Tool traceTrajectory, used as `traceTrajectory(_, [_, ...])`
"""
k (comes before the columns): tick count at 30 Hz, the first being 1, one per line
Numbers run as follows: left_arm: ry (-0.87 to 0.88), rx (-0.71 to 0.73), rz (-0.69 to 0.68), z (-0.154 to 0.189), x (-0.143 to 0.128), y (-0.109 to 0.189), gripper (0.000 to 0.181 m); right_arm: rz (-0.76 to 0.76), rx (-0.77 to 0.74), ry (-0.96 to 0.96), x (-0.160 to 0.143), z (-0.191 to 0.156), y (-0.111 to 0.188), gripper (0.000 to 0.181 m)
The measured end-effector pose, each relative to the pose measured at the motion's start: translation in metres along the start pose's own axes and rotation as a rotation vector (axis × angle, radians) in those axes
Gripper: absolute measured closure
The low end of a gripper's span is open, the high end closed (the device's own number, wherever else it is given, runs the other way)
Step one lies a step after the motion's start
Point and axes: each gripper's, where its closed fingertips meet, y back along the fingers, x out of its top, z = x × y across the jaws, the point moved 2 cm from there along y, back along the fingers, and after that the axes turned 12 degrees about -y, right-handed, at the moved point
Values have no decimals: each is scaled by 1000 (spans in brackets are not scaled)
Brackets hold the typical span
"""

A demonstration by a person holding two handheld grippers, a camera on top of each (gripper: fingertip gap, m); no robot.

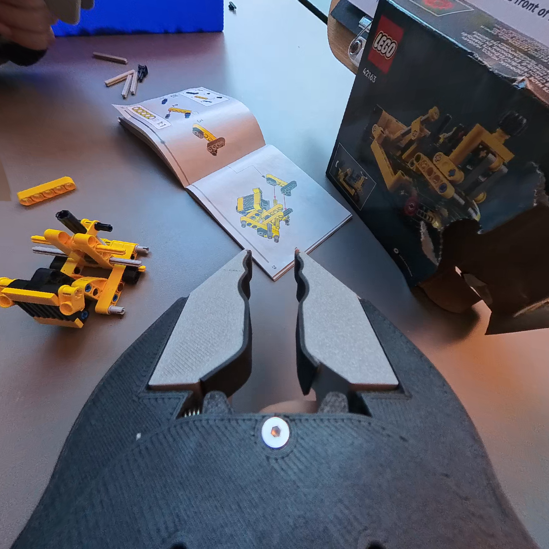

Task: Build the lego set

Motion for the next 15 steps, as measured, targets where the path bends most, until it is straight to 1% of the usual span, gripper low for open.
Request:
traceTrajectory(7, [1,0,4,0,1,1,177,-1,1,-1,0,0,0,156])
traceTrajectory(9, [2,-24,4,4,2,1,177,-2,1,0,0,0,0,156])
traceTrajectory(10, [1,-60,0,9,1,0,177,-2,1,0,0,0,0,156])
traceTrajectory(12, [-11,-168,-59,27,-8,-4,174,-4,1,0,0,0,0,156])
traceTrajectory(15, [-100,-193,-142,42,-24,-11,175,-4,-1,4,0,-1,0,156])
